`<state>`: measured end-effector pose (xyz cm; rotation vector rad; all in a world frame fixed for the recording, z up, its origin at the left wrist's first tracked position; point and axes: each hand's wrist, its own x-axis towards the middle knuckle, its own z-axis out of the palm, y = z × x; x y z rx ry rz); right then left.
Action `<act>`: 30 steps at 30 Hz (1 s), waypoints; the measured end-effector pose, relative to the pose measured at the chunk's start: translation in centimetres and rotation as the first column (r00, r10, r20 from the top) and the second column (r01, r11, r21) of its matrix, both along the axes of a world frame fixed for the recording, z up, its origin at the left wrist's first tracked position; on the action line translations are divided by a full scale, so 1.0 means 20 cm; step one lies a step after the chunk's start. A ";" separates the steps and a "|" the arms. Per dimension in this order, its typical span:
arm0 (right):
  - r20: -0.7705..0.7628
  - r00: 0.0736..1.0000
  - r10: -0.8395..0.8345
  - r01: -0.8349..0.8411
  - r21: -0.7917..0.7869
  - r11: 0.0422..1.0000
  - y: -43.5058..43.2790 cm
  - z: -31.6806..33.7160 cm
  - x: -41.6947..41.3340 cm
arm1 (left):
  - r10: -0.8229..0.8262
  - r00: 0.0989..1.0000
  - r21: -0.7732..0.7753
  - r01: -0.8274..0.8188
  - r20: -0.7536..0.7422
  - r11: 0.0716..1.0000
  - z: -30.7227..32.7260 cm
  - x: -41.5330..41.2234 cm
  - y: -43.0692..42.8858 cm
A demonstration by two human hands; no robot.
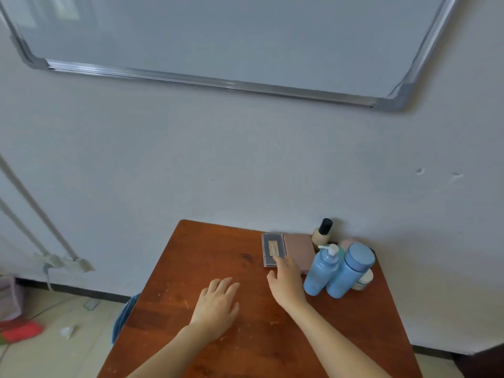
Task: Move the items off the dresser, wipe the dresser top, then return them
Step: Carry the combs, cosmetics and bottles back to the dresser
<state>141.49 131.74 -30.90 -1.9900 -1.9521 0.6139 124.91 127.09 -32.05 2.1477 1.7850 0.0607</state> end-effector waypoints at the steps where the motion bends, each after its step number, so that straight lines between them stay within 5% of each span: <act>1: -0.006 1.000 -0.027 0.027 -0.002 1.000 0.04 -0.02 0.00 | -0.016 1.000 -0.010 0.016 -0.014 1.000 -0.01 0.02 0.03; 12: 0.077 0.924 -0.373 0.376 -0.025 0.926 0.31 -0.03 0.06 | -0.167 0.985 -0.062 0.165 -0.038 0.984 -0.07 0.10 0.32; 23: 0.354 0.846 -0.399 0.470 -0.142 0.871 0.41 -0.08 0.05 | -0.578 0.794 -0.032 0.583 -0.185 0.812 -0.09 0.21 0.64; 30: 0.329 0.824 -0.461 0.528 -0.155 0.835 0.49 -0.06 0.02 | -0.618 0.761 -0.046 0.623 -0.196 0.781 -0.11 0.11 0.68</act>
